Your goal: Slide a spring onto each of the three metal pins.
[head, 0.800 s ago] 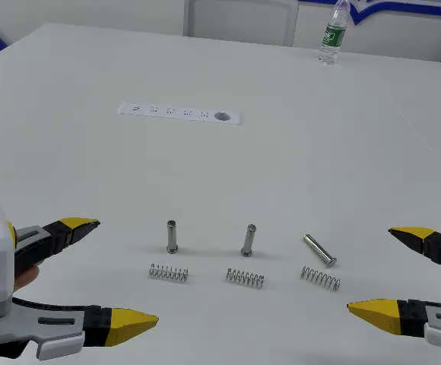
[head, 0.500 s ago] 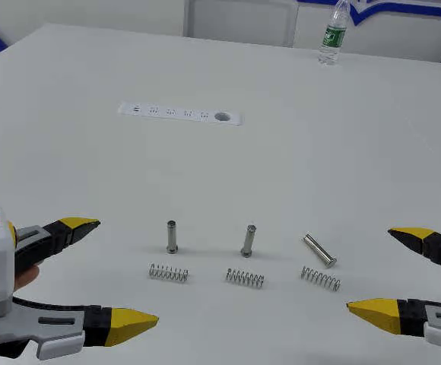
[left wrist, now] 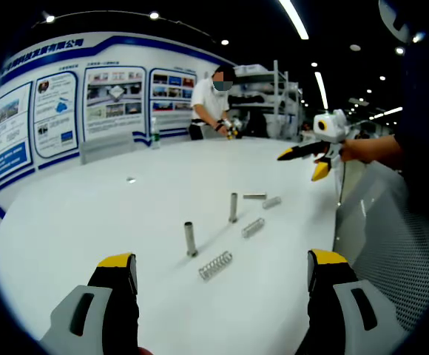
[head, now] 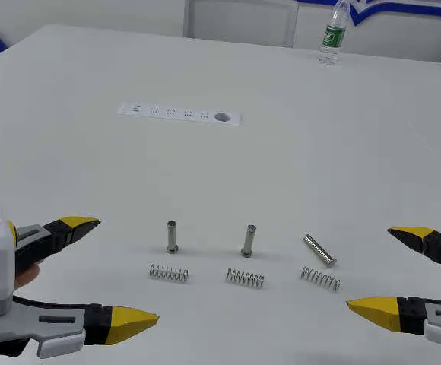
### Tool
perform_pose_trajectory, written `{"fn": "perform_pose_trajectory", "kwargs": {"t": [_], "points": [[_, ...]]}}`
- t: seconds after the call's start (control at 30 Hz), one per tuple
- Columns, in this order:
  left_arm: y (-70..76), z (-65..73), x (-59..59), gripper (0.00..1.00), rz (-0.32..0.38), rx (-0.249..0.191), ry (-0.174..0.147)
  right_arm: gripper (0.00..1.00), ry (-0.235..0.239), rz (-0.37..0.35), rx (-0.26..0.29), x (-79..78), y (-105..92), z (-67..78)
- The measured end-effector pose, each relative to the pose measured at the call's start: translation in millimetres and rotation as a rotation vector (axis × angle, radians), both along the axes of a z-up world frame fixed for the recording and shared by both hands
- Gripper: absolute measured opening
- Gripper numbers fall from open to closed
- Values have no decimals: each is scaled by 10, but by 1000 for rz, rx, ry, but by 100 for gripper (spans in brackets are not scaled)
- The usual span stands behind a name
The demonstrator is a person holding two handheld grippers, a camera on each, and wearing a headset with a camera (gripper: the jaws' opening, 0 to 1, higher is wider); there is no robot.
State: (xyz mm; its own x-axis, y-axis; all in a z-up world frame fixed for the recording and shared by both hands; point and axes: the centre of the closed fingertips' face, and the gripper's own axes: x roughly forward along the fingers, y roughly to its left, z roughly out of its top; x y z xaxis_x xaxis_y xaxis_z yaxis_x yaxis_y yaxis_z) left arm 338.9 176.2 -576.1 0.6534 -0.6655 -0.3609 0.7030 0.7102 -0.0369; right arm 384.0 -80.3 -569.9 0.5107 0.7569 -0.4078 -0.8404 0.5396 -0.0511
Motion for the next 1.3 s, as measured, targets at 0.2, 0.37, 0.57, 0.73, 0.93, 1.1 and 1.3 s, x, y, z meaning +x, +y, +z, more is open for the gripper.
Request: {"fn": "perform_pose_trajectory", "kwargs": {"t": [0.2,0.37,0.57,0.73,0.93,1.1,1.3], "points": [[-7,7,0,97,-1,-1,-2,81,1,-8,-3,60,9,23],[-4,13,0,97,0,0,-4,76,8,-16,-22,160,37,43],[-8,22,1,97,-1,3,-7,67,35,-33,-65,342,140,40],[4,31,-3,97,3,3,-9,60,71,-55,-133,508,201,-22],[32,30,-6,97,9,5,-7,49,150,-82,-224,657,233,-118],[36,38,-8,97,10,6,-10,42,208,-94,-304,735,269,-216],[33,30,-20,97,11,6,-8,32,288,-116,-386,781,296,-406]]}}
